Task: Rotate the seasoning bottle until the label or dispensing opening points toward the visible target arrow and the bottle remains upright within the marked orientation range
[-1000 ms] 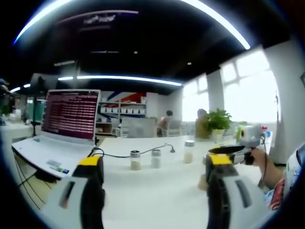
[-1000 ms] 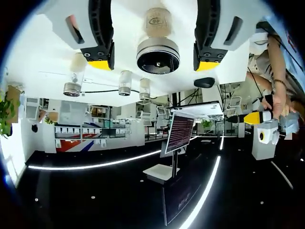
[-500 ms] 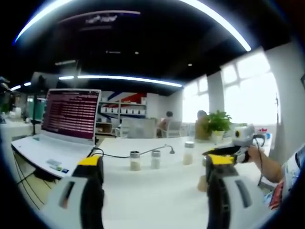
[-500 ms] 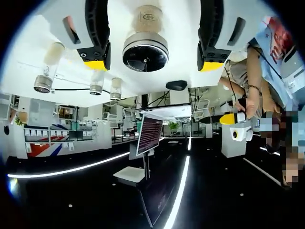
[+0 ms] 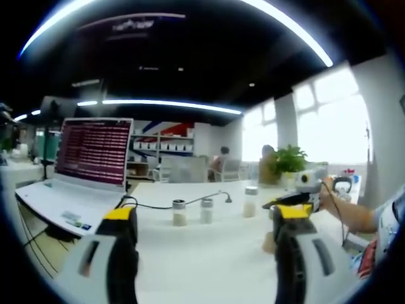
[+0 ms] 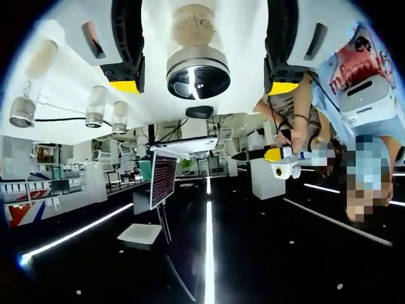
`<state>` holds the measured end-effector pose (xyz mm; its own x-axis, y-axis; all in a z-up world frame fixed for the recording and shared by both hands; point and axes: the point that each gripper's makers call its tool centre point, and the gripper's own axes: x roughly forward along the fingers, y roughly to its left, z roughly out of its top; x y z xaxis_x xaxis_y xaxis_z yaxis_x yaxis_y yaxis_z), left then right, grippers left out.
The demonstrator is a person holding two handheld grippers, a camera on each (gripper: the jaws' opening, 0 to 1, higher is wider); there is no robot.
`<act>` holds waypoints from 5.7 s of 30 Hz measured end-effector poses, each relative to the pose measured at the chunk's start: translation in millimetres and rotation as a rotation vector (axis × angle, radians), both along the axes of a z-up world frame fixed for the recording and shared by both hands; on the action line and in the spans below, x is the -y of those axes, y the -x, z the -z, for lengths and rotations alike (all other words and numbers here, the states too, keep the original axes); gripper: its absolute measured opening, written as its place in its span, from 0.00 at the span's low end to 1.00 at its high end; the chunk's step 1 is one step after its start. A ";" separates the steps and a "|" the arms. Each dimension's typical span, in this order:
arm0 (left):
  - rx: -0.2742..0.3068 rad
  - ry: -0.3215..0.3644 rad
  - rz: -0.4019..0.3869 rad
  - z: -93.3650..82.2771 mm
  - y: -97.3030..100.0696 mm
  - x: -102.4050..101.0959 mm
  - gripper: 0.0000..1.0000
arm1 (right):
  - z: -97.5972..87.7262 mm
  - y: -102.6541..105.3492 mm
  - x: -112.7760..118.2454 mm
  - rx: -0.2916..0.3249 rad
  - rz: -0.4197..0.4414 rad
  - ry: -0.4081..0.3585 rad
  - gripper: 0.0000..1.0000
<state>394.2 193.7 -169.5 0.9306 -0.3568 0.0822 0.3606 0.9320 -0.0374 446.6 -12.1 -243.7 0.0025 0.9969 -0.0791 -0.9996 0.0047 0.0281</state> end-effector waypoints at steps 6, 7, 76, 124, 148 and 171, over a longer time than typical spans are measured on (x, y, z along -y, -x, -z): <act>-0.002 0.006 0.002 0.1 -0.8 0.0 0.94 | 0.3 -4.7 -1.9 -0.045 -0.065 -0.021 0.72; 0.001 0.007 0.000 -0.8 -0.3 -0.5 0.94 | 0.4 -6.0 -1.8 -0.047 -0.067 -0.023 0.71; 0.003 -0.028 -0.022 0.5 -0.1 -5.6 0.93 | 8.0 -17.1 -19.1 -0.024 0.134 0.014 0.44; 0.005 -0.039 -0.023 1.7 -0.5 -7.1 0.91 | 10.2 -32.3 -16.5 -0.022 0.397 0.005 0.44; 0.004 -0.026 -0.009 2.6 1.8 -4.0 0.90 | 11.5 -41.9 -12.6 0.004 0.569 0.021 0.43; 0.003 -0.017 -0.007 1.6 1.1 -5.2 0.90 | 12.3 -46.7 -11.3 0.024 0.741 0.027 0.43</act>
